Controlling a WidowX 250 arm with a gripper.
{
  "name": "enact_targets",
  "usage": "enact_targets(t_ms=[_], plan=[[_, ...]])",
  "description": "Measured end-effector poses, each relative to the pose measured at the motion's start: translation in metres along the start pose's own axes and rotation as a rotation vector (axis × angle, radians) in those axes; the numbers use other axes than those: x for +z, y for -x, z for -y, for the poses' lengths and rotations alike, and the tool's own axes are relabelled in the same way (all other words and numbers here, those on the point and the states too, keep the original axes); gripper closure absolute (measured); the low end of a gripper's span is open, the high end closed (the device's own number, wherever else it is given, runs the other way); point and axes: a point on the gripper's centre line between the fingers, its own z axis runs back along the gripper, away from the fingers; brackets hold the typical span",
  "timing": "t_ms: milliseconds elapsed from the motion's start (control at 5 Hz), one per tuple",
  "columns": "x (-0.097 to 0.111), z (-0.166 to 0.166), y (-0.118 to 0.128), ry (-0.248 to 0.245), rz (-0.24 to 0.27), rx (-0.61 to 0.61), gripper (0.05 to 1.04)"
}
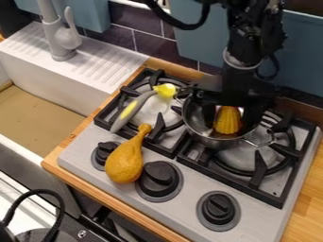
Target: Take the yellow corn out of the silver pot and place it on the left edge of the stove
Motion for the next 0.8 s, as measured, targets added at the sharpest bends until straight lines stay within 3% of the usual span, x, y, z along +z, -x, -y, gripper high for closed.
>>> enact_targets(t_ms=[200,400,800], plan=[[0.0,0.002,-0.003,-0.011,-0.009,0.015,0.469],[0.0,-0.002,-0.004,-0.025,-0.009,0.035,0.47],[0.02,-0.007,-0.012,-0.023,-0.042,0.093,0.469]])
